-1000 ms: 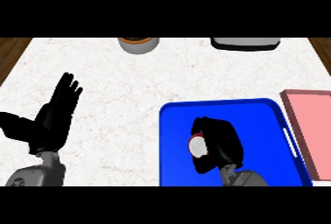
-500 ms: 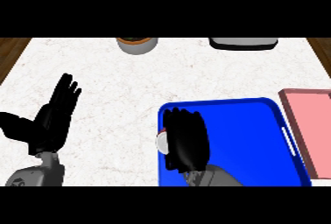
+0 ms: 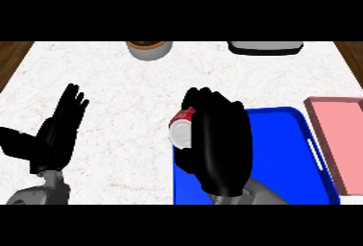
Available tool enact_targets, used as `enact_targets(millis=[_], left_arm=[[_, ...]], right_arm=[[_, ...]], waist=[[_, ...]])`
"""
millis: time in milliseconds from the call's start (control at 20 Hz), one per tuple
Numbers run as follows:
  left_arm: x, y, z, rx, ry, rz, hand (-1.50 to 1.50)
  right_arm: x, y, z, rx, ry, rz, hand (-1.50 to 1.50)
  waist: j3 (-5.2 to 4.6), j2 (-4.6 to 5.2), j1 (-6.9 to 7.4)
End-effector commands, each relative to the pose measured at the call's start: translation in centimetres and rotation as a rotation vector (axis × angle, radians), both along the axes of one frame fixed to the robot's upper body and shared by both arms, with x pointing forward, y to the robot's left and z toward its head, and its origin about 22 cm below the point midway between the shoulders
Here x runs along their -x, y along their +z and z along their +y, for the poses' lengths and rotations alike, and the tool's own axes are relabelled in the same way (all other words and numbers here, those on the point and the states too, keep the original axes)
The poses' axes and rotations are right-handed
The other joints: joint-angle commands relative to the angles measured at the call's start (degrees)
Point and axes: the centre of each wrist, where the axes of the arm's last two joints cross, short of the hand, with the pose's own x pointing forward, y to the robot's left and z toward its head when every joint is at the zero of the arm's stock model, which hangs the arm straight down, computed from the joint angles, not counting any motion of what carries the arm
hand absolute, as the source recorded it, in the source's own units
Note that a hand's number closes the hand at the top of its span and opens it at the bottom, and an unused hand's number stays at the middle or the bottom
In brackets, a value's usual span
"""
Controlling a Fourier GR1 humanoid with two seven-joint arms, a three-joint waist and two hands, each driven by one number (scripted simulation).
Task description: Pick the can from the tray and place it in the cardboard box
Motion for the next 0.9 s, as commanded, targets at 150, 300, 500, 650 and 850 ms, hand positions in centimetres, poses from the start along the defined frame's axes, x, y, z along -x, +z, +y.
enact_targets(millis=[150, 300, 500, 650, 850], left_arm=[[-0.7, 0.9, 0.5, -0.006, 0.008, -0.001, 0.00], [0.2, -0.9, 1.0, 0.012, 0.006, 0.011, 0.00], [-0.1, 1.1, 0.0, 0.012, 0.011, -0.012, 0.00], [0.5, 0.5, 1.2, -0.004, -0.006, -0.011, 0.00], [-0.3, 0.7, 0.4, 0.014, 0.013, 0.002, 0.00]], right_arm=[[-0.8, 3.9, -4.3, -0.088, -0.291, -0.109, 1.50], [-2.4, 4.9, -6.8, -0.113, -0.352, -0.096, 1.50], [-3.2, 5.0, -10.9, -0.106, -0.405, -0.055, 1.50], [-3.4, 4.7, -11.9, -0.115, -0.430, -0.054, 1.50], [-4.6, 4.9, -17.2, -0.021, -0.509, -0.098, 1.50]], waist=[[0.04, 0.01, -0.91], [0.02, 0.17, -0.40], [0.06, 0.15, -0.51], [0.03, 0.19, -0.11], [0.04, 0.24, -0.21]])
